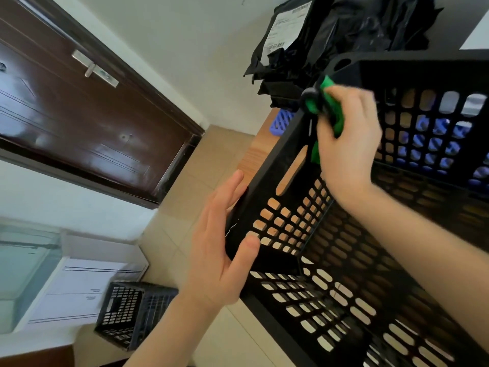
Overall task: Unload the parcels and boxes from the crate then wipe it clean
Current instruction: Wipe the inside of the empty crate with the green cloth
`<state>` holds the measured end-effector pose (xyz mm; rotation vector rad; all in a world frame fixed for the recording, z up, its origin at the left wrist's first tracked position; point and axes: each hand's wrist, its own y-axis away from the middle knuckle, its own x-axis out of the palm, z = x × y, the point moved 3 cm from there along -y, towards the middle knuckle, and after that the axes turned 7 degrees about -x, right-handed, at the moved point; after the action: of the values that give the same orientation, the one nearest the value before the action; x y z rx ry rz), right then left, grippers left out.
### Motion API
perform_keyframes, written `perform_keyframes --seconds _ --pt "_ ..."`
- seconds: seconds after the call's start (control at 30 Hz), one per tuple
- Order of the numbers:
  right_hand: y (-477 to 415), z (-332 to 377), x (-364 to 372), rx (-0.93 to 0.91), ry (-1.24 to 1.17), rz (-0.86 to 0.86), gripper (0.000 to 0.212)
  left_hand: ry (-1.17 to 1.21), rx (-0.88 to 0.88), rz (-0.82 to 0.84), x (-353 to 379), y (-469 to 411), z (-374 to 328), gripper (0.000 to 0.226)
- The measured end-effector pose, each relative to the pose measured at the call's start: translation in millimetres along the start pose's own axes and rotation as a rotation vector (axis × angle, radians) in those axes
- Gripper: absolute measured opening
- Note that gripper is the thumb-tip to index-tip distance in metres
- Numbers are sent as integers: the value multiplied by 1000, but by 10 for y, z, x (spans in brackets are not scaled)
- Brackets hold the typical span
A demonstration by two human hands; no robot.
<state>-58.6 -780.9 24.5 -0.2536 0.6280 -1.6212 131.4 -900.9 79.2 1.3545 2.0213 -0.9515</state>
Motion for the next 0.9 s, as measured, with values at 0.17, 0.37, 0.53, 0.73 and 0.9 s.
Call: perform_keyframes --seconds 0.17,0.37,0.53,0.73,0.9 --pt "931 363 14 -274 -136 290 39 21 21 19 -5 -6 0 65" --pt "1249 503 -20 -557 -233 516 25 10 13 19 12 -4 28 66" --pt "532 162 -47 -246 -97 208 34 14 10 14 8 -10 16 66" --pt "548 222 19 -100 -127 157 37 18 11 11 14 -11 9 66" --pt "1327 518 5 -494 -293 532 35 1 -11 39 13 -5 30 65"
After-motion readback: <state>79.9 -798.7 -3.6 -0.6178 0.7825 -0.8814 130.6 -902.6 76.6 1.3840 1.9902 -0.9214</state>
